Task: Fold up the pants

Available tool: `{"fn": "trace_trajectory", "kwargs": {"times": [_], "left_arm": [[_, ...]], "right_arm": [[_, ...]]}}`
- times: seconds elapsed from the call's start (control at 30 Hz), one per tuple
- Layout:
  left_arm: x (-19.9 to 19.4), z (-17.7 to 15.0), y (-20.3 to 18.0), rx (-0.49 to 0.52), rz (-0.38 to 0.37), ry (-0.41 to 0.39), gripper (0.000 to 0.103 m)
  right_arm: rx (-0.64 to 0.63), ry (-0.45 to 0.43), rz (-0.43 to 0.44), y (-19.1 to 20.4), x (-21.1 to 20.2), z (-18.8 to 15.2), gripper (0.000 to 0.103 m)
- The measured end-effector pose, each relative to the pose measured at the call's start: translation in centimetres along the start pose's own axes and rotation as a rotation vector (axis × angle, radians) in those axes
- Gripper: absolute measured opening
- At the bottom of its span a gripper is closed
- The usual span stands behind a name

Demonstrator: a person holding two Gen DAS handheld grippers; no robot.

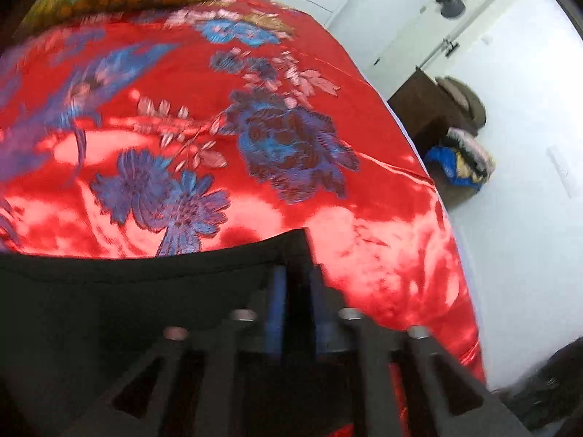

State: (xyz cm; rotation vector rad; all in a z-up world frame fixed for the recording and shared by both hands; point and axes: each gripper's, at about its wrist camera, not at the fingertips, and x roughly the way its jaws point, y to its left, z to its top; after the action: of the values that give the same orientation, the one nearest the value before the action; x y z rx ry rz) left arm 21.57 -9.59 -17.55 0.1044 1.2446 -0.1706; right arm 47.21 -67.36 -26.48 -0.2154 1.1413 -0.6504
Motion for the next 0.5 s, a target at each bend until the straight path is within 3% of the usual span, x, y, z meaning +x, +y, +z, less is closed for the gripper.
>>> {"fn": "trace_trajectory", "kwargs": {"times": [0.07, 0.23, 0.33, 0.4, 0.5], "left_arm": [[-0.1, 0.3, 0.6, -0.016, 0.01, -0.013, 0.102], [-1.2, 0.1, 2.4, -0.051, 0.016, -0.065, 0.102], [-1.7, -0.4, 2.6, -0.023, 0.022, -0.1, 0.102], [-1.4, -1.0, 2.6, 0.012, 0.053, -0.129, 0.102], [0.1, -2.0, 2.8, 0.049, 0.12, -0.158, 0.102]], "right_arm": [[0.074, -0.032, 0.012, -2.7, -2.0, -0.5, 0.077], [0.25, -0.074, 0.057, -9.0, -8.9, -4.6, 0.079], [0.338, -0.104, 0.121, -11.0, -14.8, -10.2, 0.081], [0.383, -0.094, 0.216, -11.1, -18.6, -15.0, 0.089], [0.42, -0.032, 0.402, -8.8, -23.3, -23.7, 0.092]]}}
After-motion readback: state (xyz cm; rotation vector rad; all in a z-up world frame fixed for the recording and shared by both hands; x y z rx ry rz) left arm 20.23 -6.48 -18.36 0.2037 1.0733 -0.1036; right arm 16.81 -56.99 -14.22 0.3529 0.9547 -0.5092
